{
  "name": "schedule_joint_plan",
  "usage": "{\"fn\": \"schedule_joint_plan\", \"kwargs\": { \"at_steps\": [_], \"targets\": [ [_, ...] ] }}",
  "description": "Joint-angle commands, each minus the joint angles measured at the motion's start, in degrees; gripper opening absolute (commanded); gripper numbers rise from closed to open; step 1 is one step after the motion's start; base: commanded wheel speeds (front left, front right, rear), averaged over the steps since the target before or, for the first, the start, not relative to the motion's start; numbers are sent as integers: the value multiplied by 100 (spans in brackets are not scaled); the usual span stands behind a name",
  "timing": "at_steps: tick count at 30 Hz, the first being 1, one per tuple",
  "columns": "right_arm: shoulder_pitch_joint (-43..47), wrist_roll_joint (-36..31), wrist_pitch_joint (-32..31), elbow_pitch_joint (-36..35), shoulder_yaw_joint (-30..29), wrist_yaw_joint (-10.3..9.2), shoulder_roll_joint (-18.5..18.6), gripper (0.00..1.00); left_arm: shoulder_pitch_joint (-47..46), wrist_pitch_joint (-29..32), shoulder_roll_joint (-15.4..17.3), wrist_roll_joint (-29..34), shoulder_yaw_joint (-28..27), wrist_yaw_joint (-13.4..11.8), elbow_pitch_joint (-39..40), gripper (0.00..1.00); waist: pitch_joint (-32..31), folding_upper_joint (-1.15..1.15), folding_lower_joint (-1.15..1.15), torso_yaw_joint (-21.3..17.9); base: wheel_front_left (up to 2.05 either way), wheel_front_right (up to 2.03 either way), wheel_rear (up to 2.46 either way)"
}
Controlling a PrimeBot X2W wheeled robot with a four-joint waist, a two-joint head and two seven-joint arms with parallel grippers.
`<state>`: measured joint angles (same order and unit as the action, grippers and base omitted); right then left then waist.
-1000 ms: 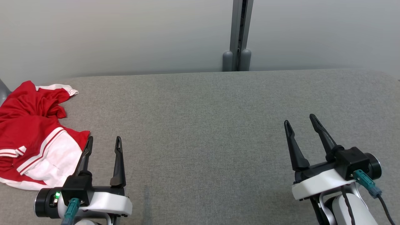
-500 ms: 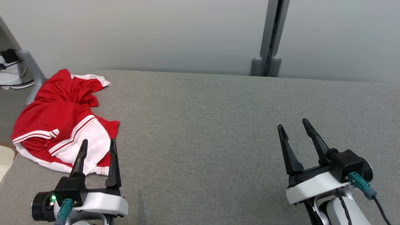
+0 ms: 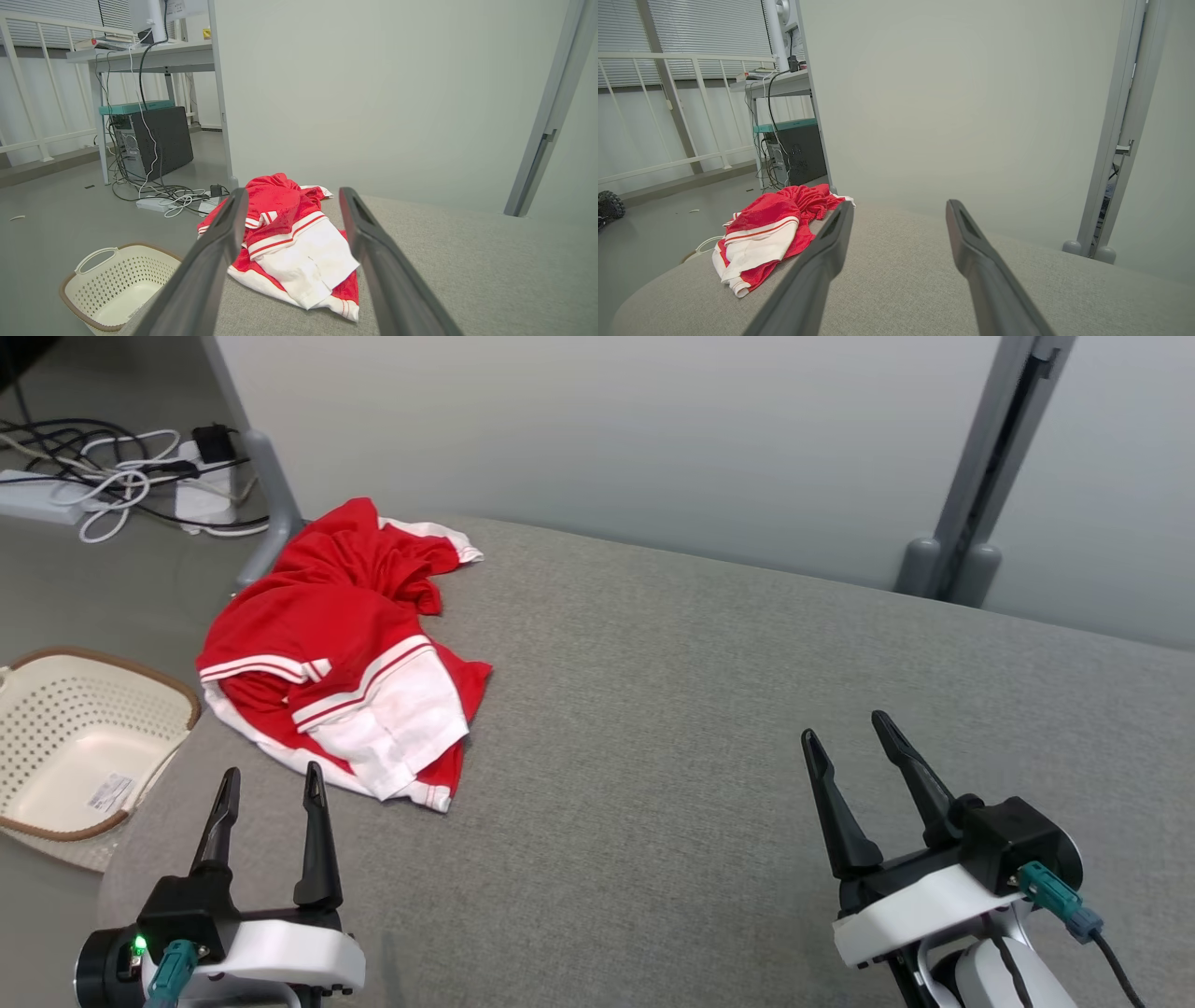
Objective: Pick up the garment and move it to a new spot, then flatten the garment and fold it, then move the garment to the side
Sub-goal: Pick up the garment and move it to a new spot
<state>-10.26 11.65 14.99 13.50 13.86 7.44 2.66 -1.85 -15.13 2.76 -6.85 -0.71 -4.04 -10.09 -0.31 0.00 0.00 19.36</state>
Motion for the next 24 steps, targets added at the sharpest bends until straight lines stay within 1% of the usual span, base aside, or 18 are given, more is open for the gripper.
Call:
{"fn": "schedule_joint_plan", "kwargs": {
  "at_steps": [1, 7, 14, 16, 19, 22, 24],
  "targets": [
    [28, 43, 29, 4, 16, 8, 41, 100, 22, -3, 22, -19, -23, 18, -12, 100, 5, 0, 0, 211, 0, 0, 0],
    [26, 100, 29, 18, 91, 8, 44, 100, 54, -3, 22, -36, -81, 50, -43, 100, -16, 0, 0, 477, 0, 0, 0],
    [2, 150, 29, -5, 170, 8, 43, 100, -9, -3, 23, -127, -147, 152, -102, 100, -15, 0, 0, 503, 0, 0, 0],
    [-26, 137, 29, -12, 201, 8, 43, 100, -140, -3, 65, -167, -177, 250, -202, 100, 15, 0, 0, 463, 0, 0, 0],
    [-100, 86, 29, -17, 219, 8, 42, 100, -434, 71, 223, -213, -144, 431, -470, 100, 103, 0, 0, 367, 0, 0, 0],
    [-140, 28, 29, -26, 198, 8, 44, 100, -843, 442, 416, -352, -195, 604, -692, 100, 222, 0, 0, 225, 0, 0, 0],
    [-203, 16, 29, -49, 202, 9, 41, 100, -1133, 800, 543, -503, -247, 705, -834, 100, 307, 0, 0, 101, 0, 0, 0]
  ]
}}
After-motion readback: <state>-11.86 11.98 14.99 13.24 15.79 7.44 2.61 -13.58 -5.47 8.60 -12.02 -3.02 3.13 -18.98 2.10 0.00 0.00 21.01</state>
